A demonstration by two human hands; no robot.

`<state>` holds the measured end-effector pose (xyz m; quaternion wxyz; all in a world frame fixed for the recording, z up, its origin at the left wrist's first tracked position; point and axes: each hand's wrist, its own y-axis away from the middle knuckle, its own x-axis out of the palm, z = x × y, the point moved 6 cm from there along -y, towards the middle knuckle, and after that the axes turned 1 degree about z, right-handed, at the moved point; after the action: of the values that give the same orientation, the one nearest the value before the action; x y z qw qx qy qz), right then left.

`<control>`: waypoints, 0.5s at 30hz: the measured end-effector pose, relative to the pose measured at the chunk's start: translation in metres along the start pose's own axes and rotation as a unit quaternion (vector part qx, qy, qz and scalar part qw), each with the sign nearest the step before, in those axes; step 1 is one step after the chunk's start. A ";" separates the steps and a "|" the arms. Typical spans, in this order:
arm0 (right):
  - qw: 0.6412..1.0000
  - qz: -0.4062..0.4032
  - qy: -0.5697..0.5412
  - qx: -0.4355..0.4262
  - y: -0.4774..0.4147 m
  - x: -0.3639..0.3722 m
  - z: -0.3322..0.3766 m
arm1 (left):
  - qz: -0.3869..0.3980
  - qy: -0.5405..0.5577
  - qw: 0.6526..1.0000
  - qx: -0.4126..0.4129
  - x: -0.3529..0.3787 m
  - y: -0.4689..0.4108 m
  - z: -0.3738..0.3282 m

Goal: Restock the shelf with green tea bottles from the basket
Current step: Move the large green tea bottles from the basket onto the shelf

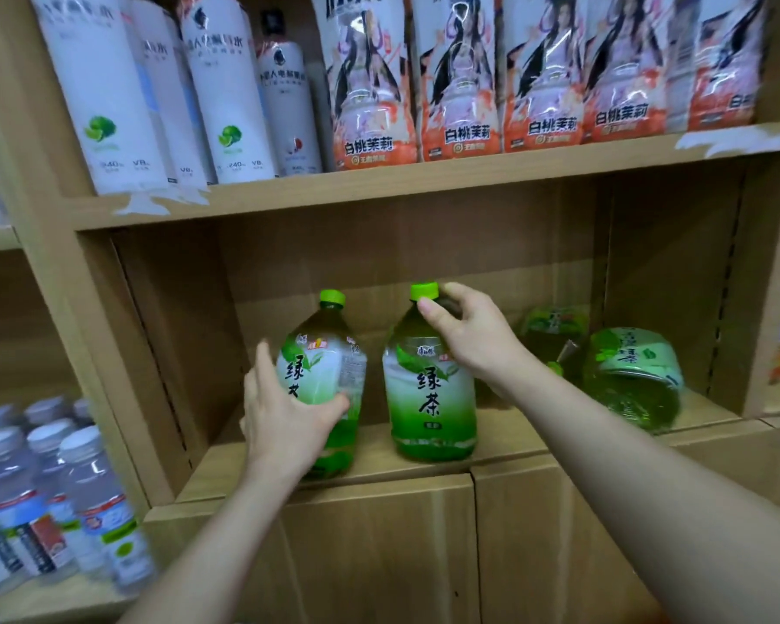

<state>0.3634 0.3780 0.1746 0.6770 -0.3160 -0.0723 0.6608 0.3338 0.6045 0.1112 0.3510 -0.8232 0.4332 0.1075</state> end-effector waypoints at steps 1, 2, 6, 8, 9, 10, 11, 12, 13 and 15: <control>1.000 -0.009 -0.004 0.006 0.000 0.003 -0.001 | 0.000 0.027 1.000 -0.004 -0.001 0.004 0.005; 1.000 -0.017 -0.012 0.012 -0.001 0.006 -0.004 | 0.001 0.049 0.999 -0.005 -0.002 0.007 0.008; 0.987 0.004 0.139 0.085 -0.002 0.014 -0.017 | 0.018 0.107 0.994 -0.007 -0.003 0.017 0.017; 0.963 0.011 0.244 0.113 0.000 0.013 -0.016 | 0.017 0.108 0.994 0.004 -0.005 0.023 0.016; 0.962 0.006 0.253 0.102 0.001 0.015 -0.013 | 0.014 0.105 0.994 0.010 -0.006 0.025 0.014; 0.964 0.003 0.249 0.089 0.002 0.017 -0.010 | 0.011 0.102 0.995 0.014 -0.007 0.027 0.013; 0.967 -0.001 0.243 0.076 0.003 0.021 -0.008 | 0.010 0.101 0.995 0.021 -0.008 0.029 0.012; 0.968 -0.001 0.243 0.061 0.003 0.025 -0.007 | 0.010 0.101 0.994 0.031 -0.009 0.029 0.010; 0.969 0.002 0.245 0.044 0.003 0.029 -0.004 | 0.011 0.098 0.994 0.040 -0.011 0.029 0.009; 0.973 0.019 0.231 0.022 0.001 0.035 0.000 | 0.010 0.077 0.996 0.051 -0.015 0.027 0.009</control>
<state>0.3665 0.4105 0.1627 0.6696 -0.4466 0.1064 0.5839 0.3047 0.6098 0.0991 0.3570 -0.8055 0.4723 0.0247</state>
